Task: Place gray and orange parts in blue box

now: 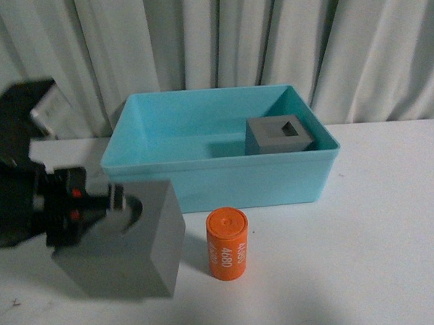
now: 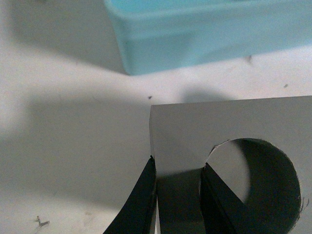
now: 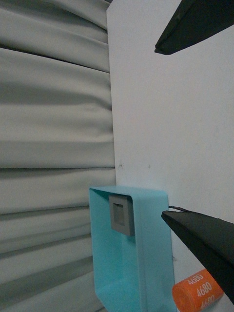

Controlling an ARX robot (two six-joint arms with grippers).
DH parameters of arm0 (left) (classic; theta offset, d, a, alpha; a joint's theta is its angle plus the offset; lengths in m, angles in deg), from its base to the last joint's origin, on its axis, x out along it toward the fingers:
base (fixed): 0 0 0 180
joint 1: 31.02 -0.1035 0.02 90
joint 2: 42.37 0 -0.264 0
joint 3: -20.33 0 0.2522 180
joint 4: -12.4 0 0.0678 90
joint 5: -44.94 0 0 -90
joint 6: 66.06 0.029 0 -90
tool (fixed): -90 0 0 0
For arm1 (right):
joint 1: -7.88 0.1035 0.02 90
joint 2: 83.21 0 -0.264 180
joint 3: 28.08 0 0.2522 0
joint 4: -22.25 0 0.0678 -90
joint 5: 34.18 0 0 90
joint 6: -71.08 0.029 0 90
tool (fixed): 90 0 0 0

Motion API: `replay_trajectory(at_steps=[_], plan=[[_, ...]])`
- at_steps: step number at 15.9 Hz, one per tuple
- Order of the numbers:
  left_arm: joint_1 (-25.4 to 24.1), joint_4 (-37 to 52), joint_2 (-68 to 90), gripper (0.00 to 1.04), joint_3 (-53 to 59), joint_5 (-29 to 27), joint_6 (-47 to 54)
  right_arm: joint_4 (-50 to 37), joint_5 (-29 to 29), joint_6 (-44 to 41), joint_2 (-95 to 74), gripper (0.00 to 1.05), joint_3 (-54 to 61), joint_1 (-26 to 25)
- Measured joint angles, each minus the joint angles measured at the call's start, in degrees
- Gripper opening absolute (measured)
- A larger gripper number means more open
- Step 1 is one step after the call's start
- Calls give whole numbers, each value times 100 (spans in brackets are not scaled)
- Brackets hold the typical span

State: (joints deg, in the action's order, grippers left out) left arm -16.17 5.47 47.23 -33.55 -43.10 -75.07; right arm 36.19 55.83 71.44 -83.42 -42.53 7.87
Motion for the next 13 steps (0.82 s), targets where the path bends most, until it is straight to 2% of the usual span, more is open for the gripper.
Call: replay_trajectory(at_steps=[3,5,10,13], plan=[[-199,201,-1110,20,-1019,-33,-435,0,0,0,0,98,0,0],[-223,374,-1075,20,-1620,-225,-479,0,0,0,0,98,0,0],[9,367,1045,19,-2953,-693,-50,0,0,0,0,98,0,0],[37,323,1423,19,-3230,-778,57,0,0,0,0,98,0,0]])
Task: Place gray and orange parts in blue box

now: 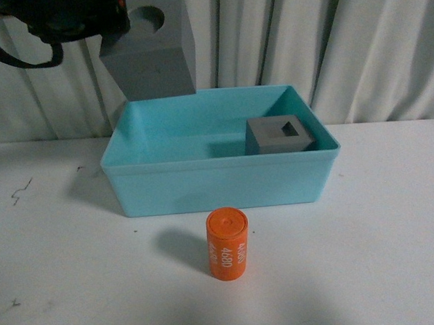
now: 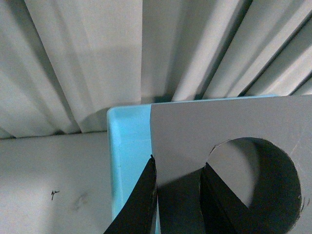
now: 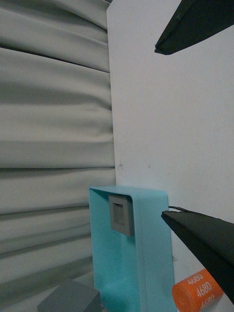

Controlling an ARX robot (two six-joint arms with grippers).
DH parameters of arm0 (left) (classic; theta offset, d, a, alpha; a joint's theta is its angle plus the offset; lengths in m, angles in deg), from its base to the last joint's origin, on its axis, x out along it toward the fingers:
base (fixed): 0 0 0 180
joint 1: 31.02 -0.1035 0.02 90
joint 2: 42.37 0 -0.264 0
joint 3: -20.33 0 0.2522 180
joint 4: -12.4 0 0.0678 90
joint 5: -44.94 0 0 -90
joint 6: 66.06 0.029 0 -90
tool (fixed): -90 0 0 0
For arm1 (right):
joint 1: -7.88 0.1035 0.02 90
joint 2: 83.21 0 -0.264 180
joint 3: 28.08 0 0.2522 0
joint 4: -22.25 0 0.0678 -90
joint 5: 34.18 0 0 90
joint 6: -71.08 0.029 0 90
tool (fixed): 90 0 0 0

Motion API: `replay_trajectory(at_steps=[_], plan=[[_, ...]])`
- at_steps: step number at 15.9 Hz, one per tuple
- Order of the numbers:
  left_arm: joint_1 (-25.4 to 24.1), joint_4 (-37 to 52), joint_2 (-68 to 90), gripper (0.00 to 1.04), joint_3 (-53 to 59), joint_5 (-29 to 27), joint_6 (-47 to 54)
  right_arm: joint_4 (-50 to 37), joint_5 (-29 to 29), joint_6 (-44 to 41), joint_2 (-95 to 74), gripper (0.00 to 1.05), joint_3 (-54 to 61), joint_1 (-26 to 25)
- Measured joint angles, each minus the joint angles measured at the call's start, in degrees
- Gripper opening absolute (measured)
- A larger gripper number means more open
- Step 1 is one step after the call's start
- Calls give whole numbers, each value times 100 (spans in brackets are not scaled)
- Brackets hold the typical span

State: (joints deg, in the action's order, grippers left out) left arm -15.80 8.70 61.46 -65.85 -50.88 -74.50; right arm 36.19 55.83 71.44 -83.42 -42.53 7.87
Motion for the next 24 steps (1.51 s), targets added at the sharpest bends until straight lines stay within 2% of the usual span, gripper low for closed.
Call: replay_trajectory(at_steps=[5,15,16,18,19,22,24], plan=[[-48,-11,752,19,-149,-103,254,2,0,0,0,98,0,0],[-275,111,1054,21,85,-98,334,0,0,0,0,98,0,0],[-299,118,1054,31,122,-72,334,2,0,0,0,98,0,0],[-437,-26,835,60,356,144,195,2,0,0,0,98,0,0],[-501,-72,577,71,533,291,35,0,0,0,0,98,0,0],[-723,-249,-1069,100,1405,1117,-623,0,0,0,0,98,0,0],[-984,-590,-2599,98,2280,1882,-1104,0,0,0,0,98,0,0]])
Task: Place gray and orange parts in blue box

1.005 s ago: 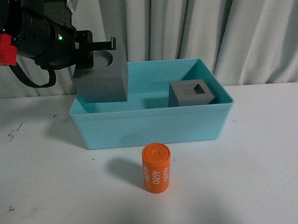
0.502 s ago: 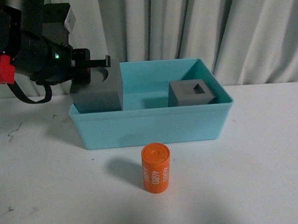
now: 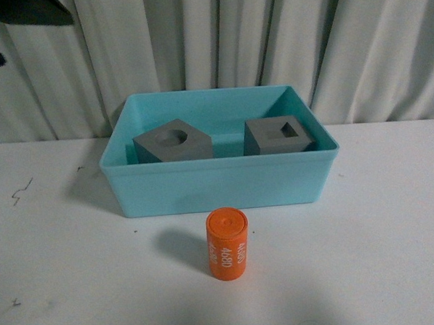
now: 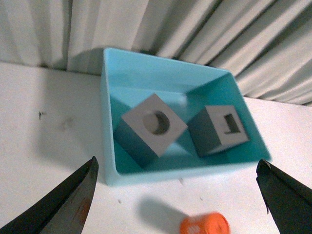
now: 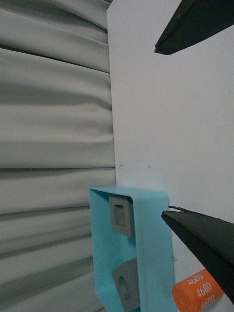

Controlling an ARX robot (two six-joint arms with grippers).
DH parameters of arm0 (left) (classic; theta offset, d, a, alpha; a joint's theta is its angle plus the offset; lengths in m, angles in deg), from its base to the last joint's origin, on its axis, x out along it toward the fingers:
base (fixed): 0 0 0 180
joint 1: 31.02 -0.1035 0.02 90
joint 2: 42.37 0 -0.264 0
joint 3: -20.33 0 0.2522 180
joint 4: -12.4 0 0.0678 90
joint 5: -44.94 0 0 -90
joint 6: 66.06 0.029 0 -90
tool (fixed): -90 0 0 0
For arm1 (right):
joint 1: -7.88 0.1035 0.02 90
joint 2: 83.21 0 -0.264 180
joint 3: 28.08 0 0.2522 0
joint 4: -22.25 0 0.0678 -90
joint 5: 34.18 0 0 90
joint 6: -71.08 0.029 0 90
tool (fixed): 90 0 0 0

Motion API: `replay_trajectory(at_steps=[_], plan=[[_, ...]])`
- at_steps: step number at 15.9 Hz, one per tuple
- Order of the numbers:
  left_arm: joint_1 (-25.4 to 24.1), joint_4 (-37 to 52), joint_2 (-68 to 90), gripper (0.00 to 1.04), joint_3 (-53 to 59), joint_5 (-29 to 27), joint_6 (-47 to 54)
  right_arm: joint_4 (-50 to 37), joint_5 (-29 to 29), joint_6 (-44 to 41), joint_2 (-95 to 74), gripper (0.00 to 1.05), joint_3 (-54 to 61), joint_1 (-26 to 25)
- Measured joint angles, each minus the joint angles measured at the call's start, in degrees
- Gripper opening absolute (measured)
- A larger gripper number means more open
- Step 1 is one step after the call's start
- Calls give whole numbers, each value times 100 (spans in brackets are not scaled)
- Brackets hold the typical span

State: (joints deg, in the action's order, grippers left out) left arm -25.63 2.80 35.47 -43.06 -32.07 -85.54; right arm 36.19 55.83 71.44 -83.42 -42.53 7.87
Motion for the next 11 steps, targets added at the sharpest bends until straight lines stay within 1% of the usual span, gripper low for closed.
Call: replay_trajectory(at_steps=[1,3,4,5,6,9,10,11], plan=[[-219,-400,-879,98,610,348,-192,0,0,0,0,98,0,0],[-772,-1217,-2387,98,1851,726,-426,0,0,0,0,98,0,0],[-1049,-1779,-3112,98,2439,678,-444,0,0,0,0,98,0,0],[-1165,-2188,-3613,98,2861,688,-450,2,0,0,0,98,0,0],[-1150,-2494,-3978,98,3139,688,-450,0,0,0,0,98,0,0],[-1021,-2356,-4310,98,3193,702,-455,2,0,0,0,98,0,0],[-870,-1331,-4419,93,3517,267,-240,0,0,0,0,98,0,0],[-579,-7,-4948,82,4153,-573,352,-2,15,2,2,98,0,0]])
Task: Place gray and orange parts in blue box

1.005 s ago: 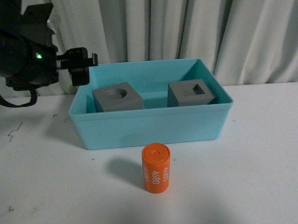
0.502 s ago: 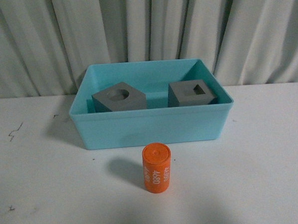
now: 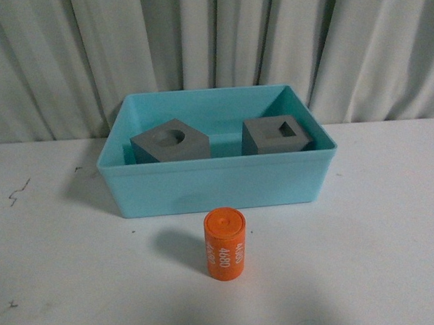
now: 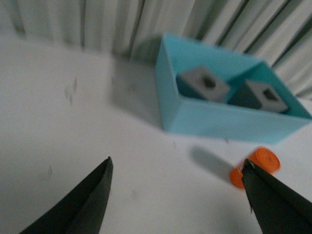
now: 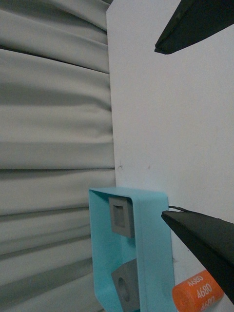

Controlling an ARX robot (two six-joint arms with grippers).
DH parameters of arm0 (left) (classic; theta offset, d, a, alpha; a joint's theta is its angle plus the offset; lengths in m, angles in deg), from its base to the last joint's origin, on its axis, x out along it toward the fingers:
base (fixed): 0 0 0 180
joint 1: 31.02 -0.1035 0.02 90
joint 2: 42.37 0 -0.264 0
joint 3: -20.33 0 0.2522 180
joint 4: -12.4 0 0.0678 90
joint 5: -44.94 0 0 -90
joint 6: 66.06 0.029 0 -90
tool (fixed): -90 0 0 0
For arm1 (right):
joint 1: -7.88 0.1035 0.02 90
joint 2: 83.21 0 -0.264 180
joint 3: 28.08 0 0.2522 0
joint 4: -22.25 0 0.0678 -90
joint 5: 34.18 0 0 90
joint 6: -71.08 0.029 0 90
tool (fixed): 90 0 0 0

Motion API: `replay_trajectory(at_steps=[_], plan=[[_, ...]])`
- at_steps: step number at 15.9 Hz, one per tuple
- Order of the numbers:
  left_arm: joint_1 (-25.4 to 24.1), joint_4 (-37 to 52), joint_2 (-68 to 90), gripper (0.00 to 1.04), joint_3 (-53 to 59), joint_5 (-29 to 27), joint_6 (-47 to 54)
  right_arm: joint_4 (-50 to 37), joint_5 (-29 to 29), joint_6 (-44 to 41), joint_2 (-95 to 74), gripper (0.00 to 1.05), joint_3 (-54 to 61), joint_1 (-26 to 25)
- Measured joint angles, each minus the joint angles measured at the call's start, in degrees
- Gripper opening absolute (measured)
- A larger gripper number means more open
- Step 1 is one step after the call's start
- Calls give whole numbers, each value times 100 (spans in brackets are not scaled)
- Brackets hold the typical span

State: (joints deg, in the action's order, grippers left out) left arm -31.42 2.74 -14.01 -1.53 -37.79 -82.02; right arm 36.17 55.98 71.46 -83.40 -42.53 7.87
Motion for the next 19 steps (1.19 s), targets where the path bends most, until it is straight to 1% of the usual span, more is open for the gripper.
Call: replay_trajectory(at_steps=[1,2,4,5,6,7,14,15,16,19], plan=[[81,1051,-420,70,518,-472,680,9,-2,-2,-4,98,0,0],[24,1528,-470,59,568,-737,1040,2,-11,-4,-2,98,0,0],[46,1425,-772,37,570,-723,1355,7,-13,-2,-2,98,0,0],[46,1478,-857,25,634,-728,1451,4,-13,-2,-2,98,0,0],[46,1364,-990,12,752,-726,1491,4,-13,-2,-2,98,0,0],[46,1320,-1099,2,752,-728,1484,4,-15,-2,-2,98,0,0],[46,538,-1880,2,752,-730,1508,4,-13,-2,-2,98,0,0],[46,-435,-2533,2,748,-715,1510,4,-13,-4,-2,98,0,0],[46,-315,-2791,2,739,-715,1512,7,-13,-2,-2,98,0,0],[46,-411,-2798,2,748,-732,1512,7,-15,-2,-2,98,0,0]])
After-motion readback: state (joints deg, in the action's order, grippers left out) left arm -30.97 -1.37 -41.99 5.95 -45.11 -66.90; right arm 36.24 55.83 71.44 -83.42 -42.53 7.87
